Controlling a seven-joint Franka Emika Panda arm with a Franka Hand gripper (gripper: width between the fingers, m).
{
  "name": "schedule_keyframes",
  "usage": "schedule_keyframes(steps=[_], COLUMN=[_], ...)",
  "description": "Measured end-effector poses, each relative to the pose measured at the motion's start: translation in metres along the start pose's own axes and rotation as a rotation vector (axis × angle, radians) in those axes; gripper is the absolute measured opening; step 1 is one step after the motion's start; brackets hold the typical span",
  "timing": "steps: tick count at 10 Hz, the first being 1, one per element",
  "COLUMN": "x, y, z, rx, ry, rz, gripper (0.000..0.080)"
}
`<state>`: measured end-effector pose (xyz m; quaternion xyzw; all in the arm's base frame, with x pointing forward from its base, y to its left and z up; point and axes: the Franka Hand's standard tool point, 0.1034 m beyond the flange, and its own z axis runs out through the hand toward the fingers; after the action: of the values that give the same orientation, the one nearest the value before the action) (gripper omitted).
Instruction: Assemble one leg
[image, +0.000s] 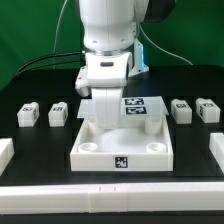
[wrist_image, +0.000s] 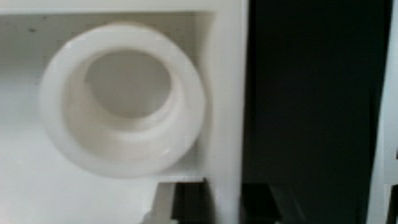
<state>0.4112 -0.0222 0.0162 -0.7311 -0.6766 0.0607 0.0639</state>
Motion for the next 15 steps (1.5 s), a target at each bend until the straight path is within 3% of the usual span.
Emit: schedule_keyframes(steps=[8, 15], x=[0.052, 0.069], y=[0.038, 0.06], z=[-0.007, -0.013], rx=[-0.044, -0.072], ry=[0.012, 0.026], rz=[-0.007, -0.059], gripper=[0.0064, 0.0064])
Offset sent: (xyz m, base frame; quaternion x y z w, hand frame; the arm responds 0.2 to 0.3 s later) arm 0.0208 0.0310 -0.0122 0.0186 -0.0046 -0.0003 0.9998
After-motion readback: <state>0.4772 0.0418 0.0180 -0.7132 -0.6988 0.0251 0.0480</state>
